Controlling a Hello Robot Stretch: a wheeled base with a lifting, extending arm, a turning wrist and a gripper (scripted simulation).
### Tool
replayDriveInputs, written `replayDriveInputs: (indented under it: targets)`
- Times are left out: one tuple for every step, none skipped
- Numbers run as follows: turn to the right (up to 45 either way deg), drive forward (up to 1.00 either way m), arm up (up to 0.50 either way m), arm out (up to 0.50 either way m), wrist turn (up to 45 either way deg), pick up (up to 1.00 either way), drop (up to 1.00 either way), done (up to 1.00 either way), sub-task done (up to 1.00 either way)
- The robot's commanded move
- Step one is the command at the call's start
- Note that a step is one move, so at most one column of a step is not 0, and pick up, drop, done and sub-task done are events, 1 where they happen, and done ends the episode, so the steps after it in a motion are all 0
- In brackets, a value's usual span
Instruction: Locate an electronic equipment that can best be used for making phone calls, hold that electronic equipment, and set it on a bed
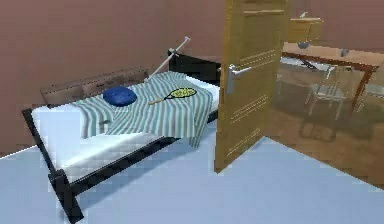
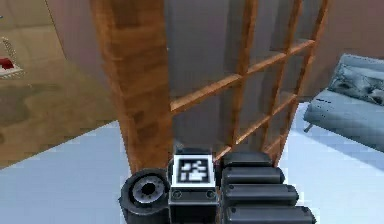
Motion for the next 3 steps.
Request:
replayDriveInputs:
  targets:
    - [15.0, 0.0, 0.0, 0.0, 0.0, 0.0, 0.0, 0.0, 0.0]
    - [0.0, 0.35, 0.0, 0.0, 0.0, 0.0, 0.0, 0.0, 0.0]
    - [30.0, 0.0, 0.0, 0.0, 0.0, 0.0, 0.0, 0.0, 0.0]
